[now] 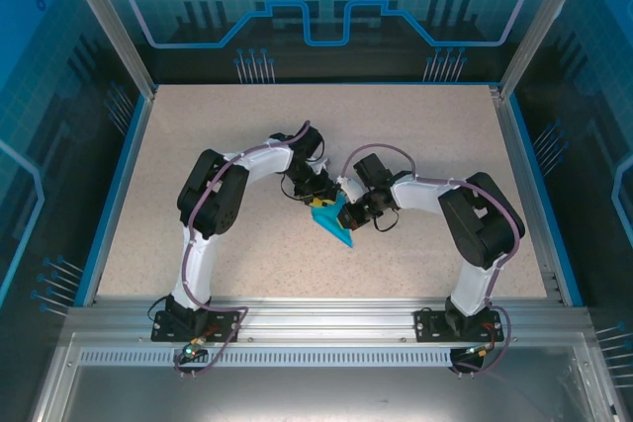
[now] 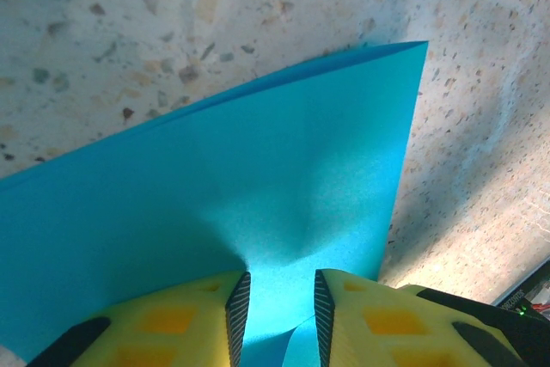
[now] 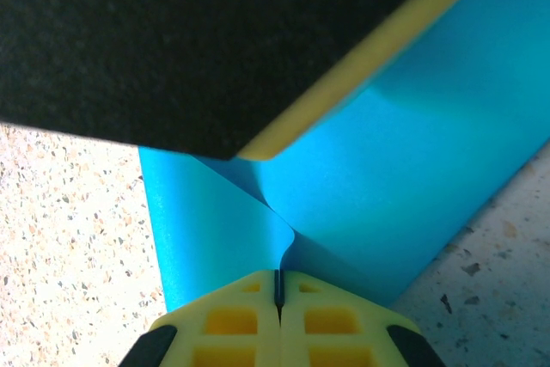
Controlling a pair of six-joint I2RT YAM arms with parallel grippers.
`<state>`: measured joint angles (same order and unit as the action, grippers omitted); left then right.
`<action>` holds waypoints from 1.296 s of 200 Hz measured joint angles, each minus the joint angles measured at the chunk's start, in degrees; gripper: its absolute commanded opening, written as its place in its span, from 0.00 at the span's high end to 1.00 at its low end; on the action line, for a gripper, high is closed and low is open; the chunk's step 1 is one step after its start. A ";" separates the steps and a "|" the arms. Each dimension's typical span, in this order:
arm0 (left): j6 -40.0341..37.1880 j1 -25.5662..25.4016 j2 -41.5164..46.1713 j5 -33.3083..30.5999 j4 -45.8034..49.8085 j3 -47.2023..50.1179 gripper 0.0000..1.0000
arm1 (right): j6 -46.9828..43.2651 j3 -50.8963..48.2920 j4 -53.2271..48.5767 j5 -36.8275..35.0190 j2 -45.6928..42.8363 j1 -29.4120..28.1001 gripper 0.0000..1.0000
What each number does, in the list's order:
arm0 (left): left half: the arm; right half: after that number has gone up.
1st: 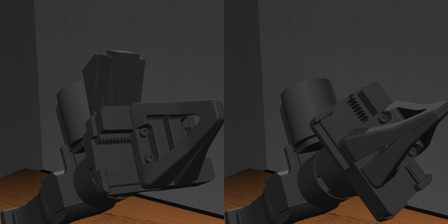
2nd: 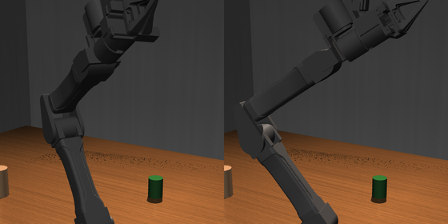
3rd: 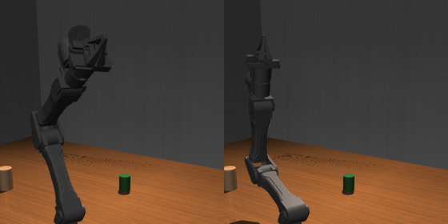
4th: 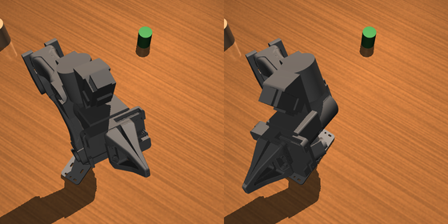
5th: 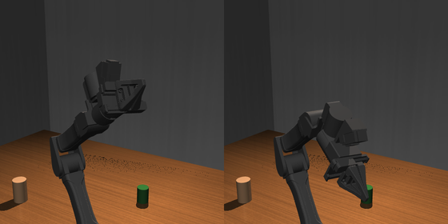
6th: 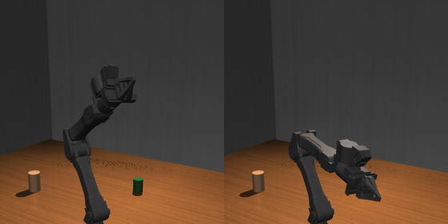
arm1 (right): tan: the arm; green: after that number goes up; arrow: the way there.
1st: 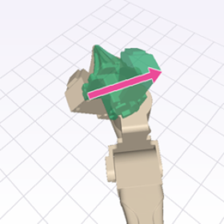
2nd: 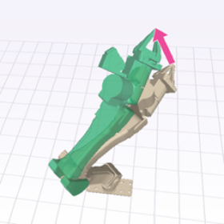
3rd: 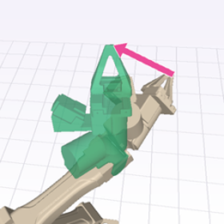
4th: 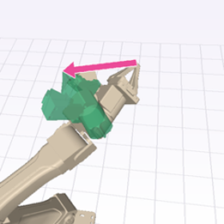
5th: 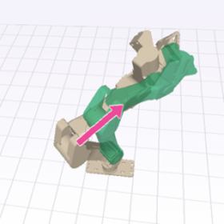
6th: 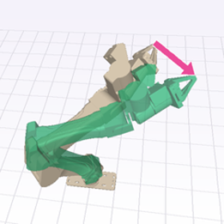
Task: Fold a paper plane with a square sheet of paper (fold left side to right side)
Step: Third fold the triangle at the center of the table.
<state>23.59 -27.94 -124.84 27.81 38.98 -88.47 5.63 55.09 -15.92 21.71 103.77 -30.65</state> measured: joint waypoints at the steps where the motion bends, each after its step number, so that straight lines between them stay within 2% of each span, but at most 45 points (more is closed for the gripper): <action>1: 0.00 0.00 0.00 0.00 0.00 0.00 0.69 | 0.00 0.00 0.00 0.00 0.00 0.00 1.00; 57: 0.00 -0.09 0.00 -0.15 0.02 -0.02 0.68 | 0.00 0.07 -0.13 0.02 0.09 0.02 1.00; 140: -0.72 -0.04 0.00 -1.64 3.54 -2.93 0.58 | 0.28 1.31 -1.84 0.26 0.98 0.22 1.00; 180: -1.33 1.81 3.26 -2.10 4.90 -3.04 0.61 | 0.44 1.64 -2.25 0.26 1.16 0.22 1.00; 224: -0.50 2.08 12.85 1.62 1.05 6.34 0.67 | 0.46 1.66 -2.25 0.24 1.16 0.22 1.00; 259: 1.97 0.90 13.88 6.36 -3.43 13.84 0.69 | 0.63 1.66 -2.25 0.24 1.16 0.24 1.00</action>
<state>25.56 -27.05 -110.96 34.17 35.55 -74.63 6.26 56.75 -18.17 21.96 104.92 -30.41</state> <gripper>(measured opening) 0.316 0.041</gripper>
